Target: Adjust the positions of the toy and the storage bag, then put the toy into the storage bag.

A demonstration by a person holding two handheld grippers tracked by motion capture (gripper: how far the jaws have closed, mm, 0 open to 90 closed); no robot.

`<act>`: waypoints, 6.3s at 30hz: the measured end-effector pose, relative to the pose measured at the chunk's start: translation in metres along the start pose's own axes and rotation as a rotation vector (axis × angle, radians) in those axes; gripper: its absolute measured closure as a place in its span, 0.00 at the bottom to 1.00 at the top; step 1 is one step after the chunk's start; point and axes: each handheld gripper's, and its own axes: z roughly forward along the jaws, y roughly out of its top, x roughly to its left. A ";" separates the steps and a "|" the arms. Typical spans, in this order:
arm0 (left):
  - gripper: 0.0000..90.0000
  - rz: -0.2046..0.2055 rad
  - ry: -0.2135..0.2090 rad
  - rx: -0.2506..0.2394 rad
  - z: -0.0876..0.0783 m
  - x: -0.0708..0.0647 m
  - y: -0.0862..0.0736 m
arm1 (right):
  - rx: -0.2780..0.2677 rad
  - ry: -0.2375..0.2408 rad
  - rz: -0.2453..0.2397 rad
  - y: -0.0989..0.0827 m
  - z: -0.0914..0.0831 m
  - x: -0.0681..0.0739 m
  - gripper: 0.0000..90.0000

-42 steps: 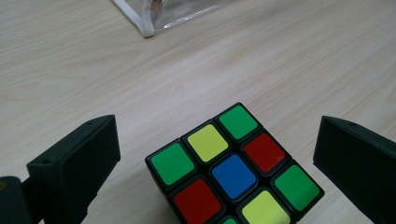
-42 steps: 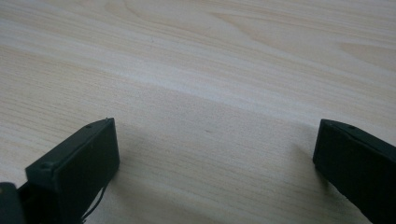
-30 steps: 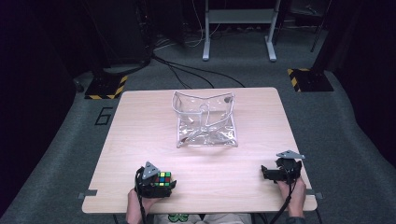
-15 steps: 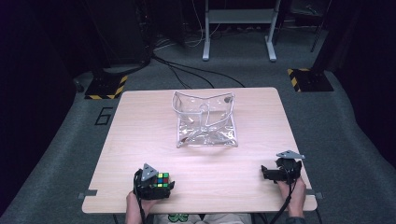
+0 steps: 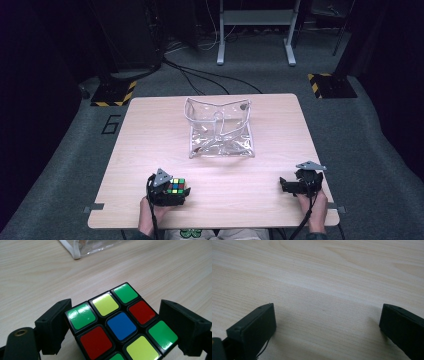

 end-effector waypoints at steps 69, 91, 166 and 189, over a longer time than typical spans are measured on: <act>0.16 0.044 -0.047 -0.010 0.000 0.001 0.000 | -0.004 -0.001 0.003 0.000 0.000 0.000 0.00; 0.16 0.092 -0.029 -0.039 -0.013 0.011 0.045 | -0.002 0.000 0.005 0.000 0.000 0.000 0.00; 0.16 0.166 -0.054 -0.070 -0.012 0.030 0.186 | -0.004 -0.001 0.004 0.000 0.000 0.000 0.01; 0.16 0.168 -0.050 -0.066 0.001 0.034 0.221 | -0.003 0.003 0.002 0.000 0.000 0.000 0.01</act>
